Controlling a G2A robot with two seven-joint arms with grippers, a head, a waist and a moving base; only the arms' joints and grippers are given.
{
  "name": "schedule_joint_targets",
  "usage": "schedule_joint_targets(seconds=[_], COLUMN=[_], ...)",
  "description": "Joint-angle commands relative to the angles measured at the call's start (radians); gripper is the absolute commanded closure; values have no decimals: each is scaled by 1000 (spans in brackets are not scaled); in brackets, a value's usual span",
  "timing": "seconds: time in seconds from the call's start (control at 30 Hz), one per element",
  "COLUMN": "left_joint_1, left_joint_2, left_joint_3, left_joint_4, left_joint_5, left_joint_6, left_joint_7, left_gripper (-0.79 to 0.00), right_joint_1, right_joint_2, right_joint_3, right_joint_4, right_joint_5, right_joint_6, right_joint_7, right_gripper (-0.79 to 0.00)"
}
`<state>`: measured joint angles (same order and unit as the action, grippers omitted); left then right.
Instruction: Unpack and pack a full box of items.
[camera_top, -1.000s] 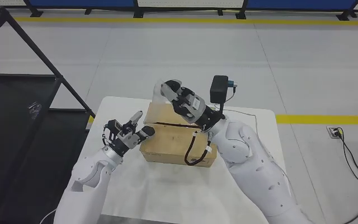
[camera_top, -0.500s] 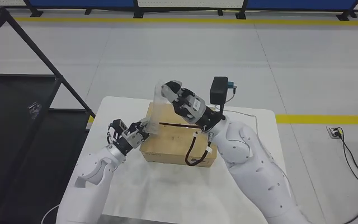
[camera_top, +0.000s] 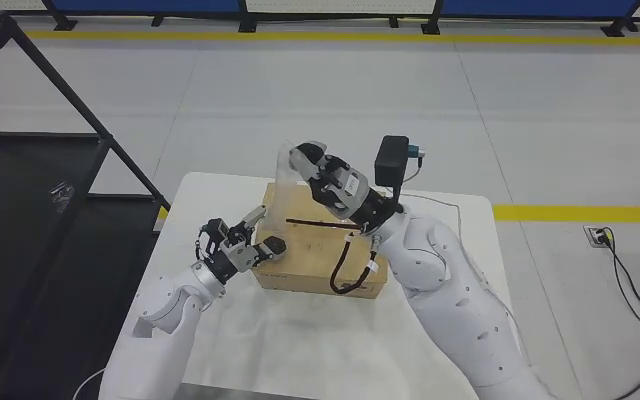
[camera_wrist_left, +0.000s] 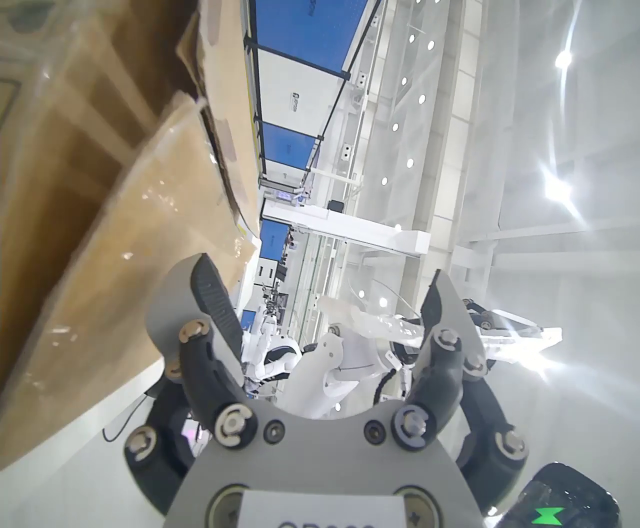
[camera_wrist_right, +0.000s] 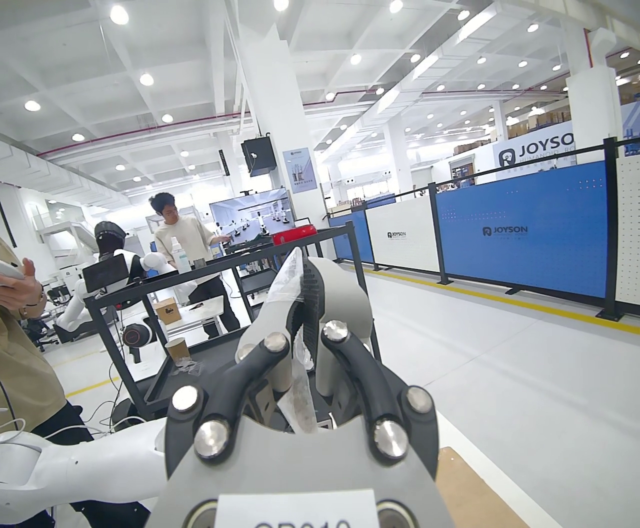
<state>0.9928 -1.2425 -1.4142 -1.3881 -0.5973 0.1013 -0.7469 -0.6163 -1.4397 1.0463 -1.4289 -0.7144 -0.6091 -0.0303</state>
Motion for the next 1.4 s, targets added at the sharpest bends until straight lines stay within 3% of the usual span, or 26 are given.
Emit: schedule_joint_targets(seconds=[0.0,0.07,0.13,0.2,0.6,0.87,1.0,1.03,1.07,1.1,1.13,1.37], left_joint_1=[-3,-6,-9,-11,-28,-31,-31,-31,-30,-30,-29,-20], left_joint_2=[1,2,2,3,7,9,11,11,11,12,12,16], left_joint_3=[1,0,0,0,12,16,16,16,16,16,15,9], left_joint_4=[5,10,14,19,39,42,42,42,41,40,40,39], left_joint_5=[-13,-19,-29,-40,-63,-71,-72,-71,-71,-70,-68,-79], left_joint_6=[4,6,8,10,13,7,1,0,0,-2,-1,3], left_joint_7=[-15,-20,-30,-40,-72,-72,-68,-65,-62,-59,-52,-44], left_gripper=[-671,-588,-351,-289,-77,0,0,-9,-99,-388,-785,-785], right_joint_1=[3,6,9,9,5,0,-2,-2,-2,-2,-3,-3], right_joint_2=[-1,-2,-3,-5,-8,-10,-12,-12,-13,-13,-13,-16], right_joint_3=[0,0,1,1,9,13,15,14,15,15,15,20], right_joint_4=[6,12,15,18,21,15,13,12,12,12,12,5], right_joint_5=[-4,-9,-11,-12,-25,-39,-46,-48,-48,-48,-47,-58], right_joint_6=[1,5,6,5,5,19,24,24,24,25,25,40], right_joint_7=[2,2,1,1,0,3,-1,0,1,3,4,-3], right_gripper=[0,0,0,0,0,0,0,0,0,0,0,0])
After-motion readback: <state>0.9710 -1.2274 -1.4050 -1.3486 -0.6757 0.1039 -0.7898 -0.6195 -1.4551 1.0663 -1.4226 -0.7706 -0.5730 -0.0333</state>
